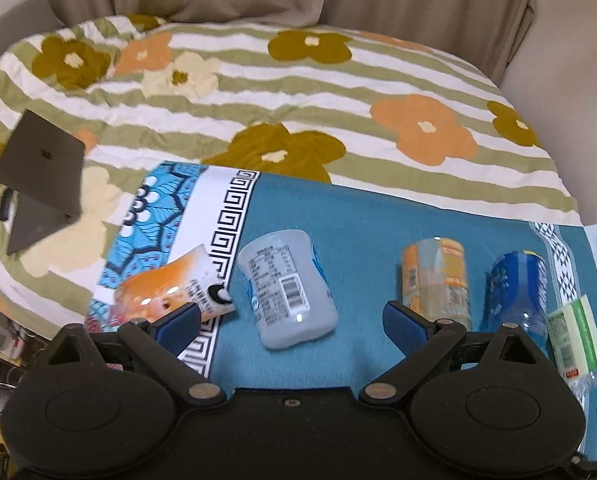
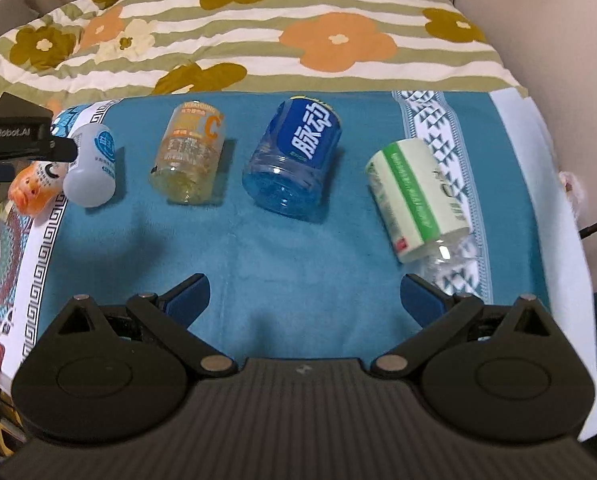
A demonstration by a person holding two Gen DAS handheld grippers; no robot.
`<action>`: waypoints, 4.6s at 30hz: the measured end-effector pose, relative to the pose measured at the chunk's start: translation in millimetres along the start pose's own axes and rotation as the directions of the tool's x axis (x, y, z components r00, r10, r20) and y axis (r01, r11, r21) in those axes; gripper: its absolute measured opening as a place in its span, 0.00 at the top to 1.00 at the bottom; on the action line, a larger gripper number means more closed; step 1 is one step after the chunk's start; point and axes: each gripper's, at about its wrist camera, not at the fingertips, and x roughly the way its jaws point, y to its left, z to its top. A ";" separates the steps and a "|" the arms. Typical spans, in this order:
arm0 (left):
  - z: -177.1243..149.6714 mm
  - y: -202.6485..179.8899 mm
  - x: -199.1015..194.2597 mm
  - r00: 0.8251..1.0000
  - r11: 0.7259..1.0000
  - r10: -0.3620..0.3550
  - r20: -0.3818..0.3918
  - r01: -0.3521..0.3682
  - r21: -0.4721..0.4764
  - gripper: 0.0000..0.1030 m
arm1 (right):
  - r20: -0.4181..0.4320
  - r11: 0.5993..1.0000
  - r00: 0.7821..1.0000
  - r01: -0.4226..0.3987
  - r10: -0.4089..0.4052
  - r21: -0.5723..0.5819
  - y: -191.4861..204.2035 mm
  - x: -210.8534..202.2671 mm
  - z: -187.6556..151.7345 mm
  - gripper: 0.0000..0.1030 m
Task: Flip cup upright
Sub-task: 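Reach the left gripper to the lying white cup and close on it, then lift the white cup off the cloth with the left gripper, then lower the white cup onto the cloth and open the left gripper, then move the right gripper over the lying white cup and close on it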
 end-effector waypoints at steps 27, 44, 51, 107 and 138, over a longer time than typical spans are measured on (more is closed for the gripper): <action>19.2 -7.6 64.7 0.995 0.996 -0.005 -0.102 0.014 0.086 0.37 | -0.126 0.999 0.992 -0.006 0.012 0.053 13.3 54.9 23.3 0.00; -15.0 -37.4 -6.1 0.999 0.995 -0.036 -0.034 0.039 0.096 0.38 | -0.033 0.998 0.998 -0.056 0.057 0.013 -5.5 10.2 7.0 0.00; -49.5 -62.1 -40.4 0.999 0.995 -0.053 -0.005 0.053 0.087 0.38 | 0.025 0.998 0.997 -0.069 0.069 -0.007 -31.2 -15.7 -15.4 0.00; -133.9 -94.9 -83.7 0.997 0.995 -0.009 0.077 0.001 0.097 0.09 | 0.065 0.986 0.984 -0.164 0.166 -0.035 -74.5 -47.0 -74.4 0.00; -147.4 36.4 -48.7 0.996 0.988 -0.080 0.035 0.075 0.132 0.06 | -0.320 0.944 0.900 -0.221 0.295 0.247 13.9 74.5 23.1 0.17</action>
